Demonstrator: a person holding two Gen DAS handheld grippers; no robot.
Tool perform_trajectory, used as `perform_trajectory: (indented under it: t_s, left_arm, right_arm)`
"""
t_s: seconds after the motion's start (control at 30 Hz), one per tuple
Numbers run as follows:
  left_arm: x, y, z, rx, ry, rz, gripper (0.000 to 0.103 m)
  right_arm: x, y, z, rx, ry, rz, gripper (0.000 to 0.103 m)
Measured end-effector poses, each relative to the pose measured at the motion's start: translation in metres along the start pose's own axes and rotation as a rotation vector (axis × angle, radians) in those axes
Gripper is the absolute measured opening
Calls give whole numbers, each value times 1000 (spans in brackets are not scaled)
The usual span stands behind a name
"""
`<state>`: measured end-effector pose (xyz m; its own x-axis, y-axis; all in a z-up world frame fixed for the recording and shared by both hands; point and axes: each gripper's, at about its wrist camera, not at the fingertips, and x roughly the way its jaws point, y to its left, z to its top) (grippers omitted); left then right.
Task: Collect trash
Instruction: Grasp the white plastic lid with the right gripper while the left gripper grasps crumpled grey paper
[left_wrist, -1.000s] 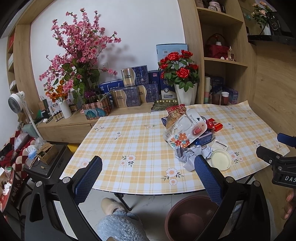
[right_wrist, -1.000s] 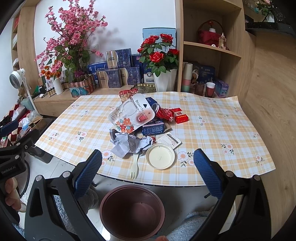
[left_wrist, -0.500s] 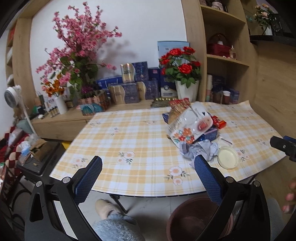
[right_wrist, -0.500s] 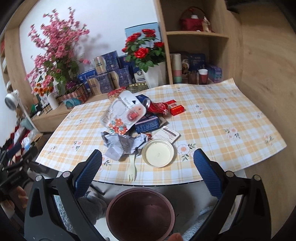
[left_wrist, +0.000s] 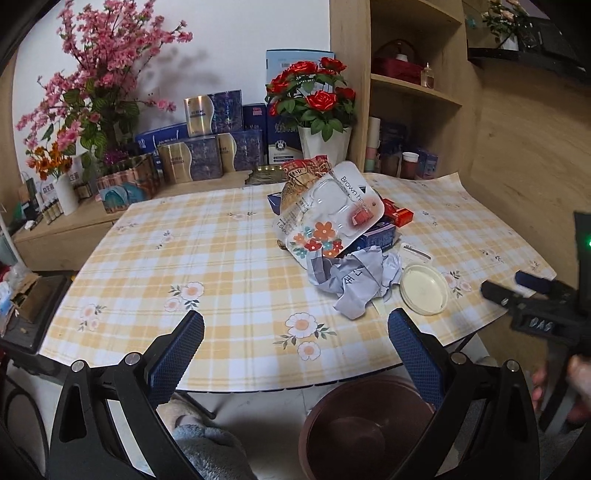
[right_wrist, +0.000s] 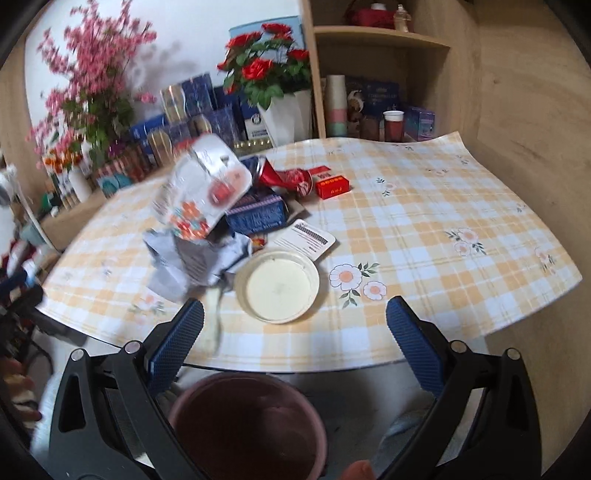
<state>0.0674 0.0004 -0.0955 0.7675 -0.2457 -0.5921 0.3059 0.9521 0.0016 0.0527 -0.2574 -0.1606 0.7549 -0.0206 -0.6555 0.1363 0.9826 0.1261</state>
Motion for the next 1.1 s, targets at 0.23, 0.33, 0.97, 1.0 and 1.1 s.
perform_trajectory:
  t_s: [0.23,0.33,0.97,1.0,1.1]
  left_arm:
    - [26,9,7,-34,20,21,98]
    - [41,13,8,-47,72,-2,98]
    - [81,10,13,-197,140,-155,97]
    - [84,8,15,-209,144,-181,97]
    - [93,-5,22,-191,143,-238,96]
  right_arm:
    - [68,12,-3,-36,98,27,97]
    - [84,16,-5,-47,122,7,97]
    - [106,3,-6,-8,43,51,88]
    - [101,1,-8,-5,13,56,88]
    - [93,-5,-12,-8,-40,53,88]
